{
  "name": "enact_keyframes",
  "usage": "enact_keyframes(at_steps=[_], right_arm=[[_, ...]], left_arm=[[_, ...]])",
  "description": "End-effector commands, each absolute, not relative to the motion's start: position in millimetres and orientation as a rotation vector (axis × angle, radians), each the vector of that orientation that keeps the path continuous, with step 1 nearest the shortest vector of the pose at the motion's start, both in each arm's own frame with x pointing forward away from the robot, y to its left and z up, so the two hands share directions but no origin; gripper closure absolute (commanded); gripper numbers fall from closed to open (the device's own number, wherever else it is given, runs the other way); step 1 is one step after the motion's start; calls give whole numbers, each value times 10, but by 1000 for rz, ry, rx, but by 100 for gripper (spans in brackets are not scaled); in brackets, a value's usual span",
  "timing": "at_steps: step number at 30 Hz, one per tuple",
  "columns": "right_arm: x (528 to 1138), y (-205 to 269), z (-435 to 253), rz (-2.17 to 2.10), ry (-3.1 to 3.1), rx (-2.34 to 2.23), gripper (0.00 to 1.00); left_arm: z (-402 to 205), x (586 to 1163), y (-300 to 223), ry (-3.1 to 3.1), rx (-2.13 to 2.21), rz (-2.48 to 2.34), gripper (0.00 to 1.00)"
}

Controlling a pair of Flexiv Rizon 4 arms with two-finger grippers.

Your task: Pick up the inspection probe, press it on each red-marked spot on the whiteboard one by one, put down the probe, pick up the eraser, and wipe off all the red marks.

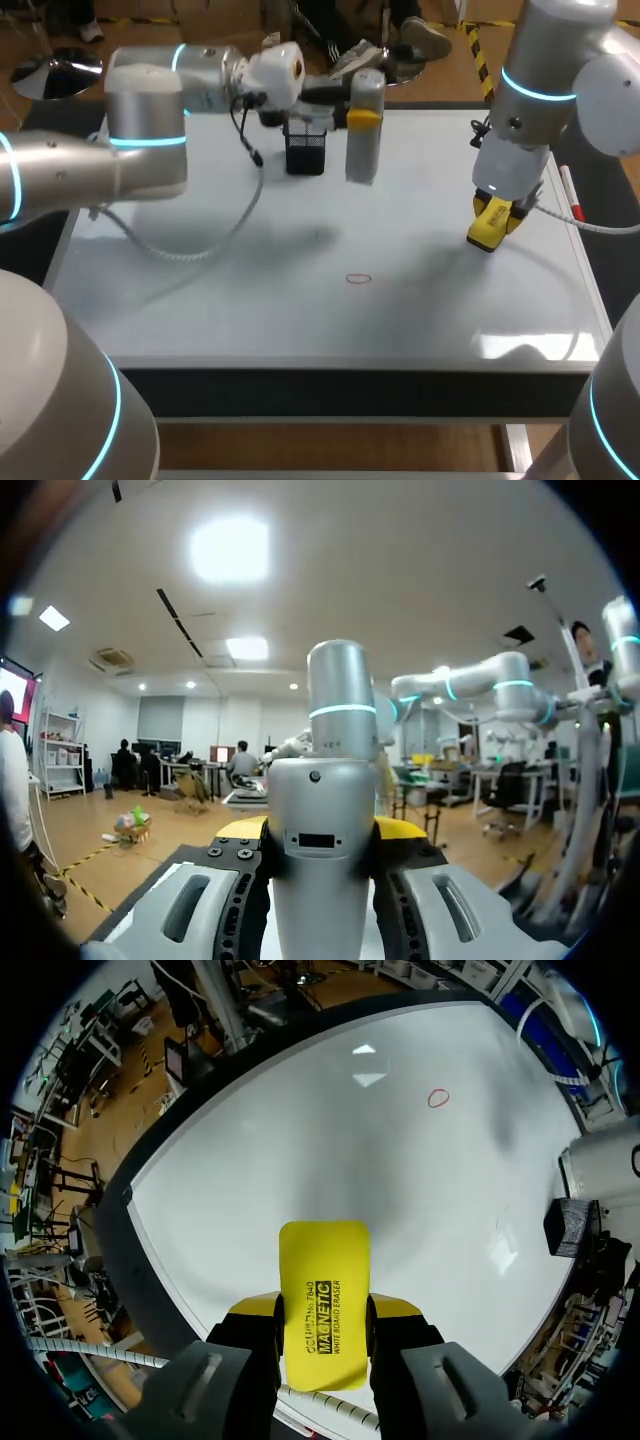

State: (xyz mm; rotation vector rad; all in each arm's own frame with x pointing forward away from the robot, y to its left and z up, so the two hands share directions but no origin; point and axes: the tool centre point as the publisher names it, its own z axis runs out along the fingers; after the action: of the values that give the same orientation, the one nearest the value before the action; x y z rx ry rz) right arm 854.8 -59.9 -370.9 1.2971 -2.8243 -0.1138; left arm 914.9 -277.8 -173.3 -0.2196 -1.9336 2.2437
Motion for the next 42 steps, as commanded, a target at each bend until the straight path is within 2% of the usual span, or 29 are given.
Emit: enact_keyframes(at_steps=[1, 8, 22, 42], right_arm=[[8550, -601, -3704, -109, -2823, 1299, 100], [8550, -601, -3704, -109, -2823, 1299, 100], [8550, -601, -3704, -109, -2823, 1299, 100], [8550, -601, -3704, -109, -2823, 1299, 100]], left_arm=[[-1806, 8741, -2674, -1977, -107, 2292, 100], [-1978, 8409, -2665, -1953, -149, 2235, 100], [-2273, 8094, -2644, -1862, -211, 2260, 100], [-2587, 7977, -2762, -1816, -268, 2220, 100]])
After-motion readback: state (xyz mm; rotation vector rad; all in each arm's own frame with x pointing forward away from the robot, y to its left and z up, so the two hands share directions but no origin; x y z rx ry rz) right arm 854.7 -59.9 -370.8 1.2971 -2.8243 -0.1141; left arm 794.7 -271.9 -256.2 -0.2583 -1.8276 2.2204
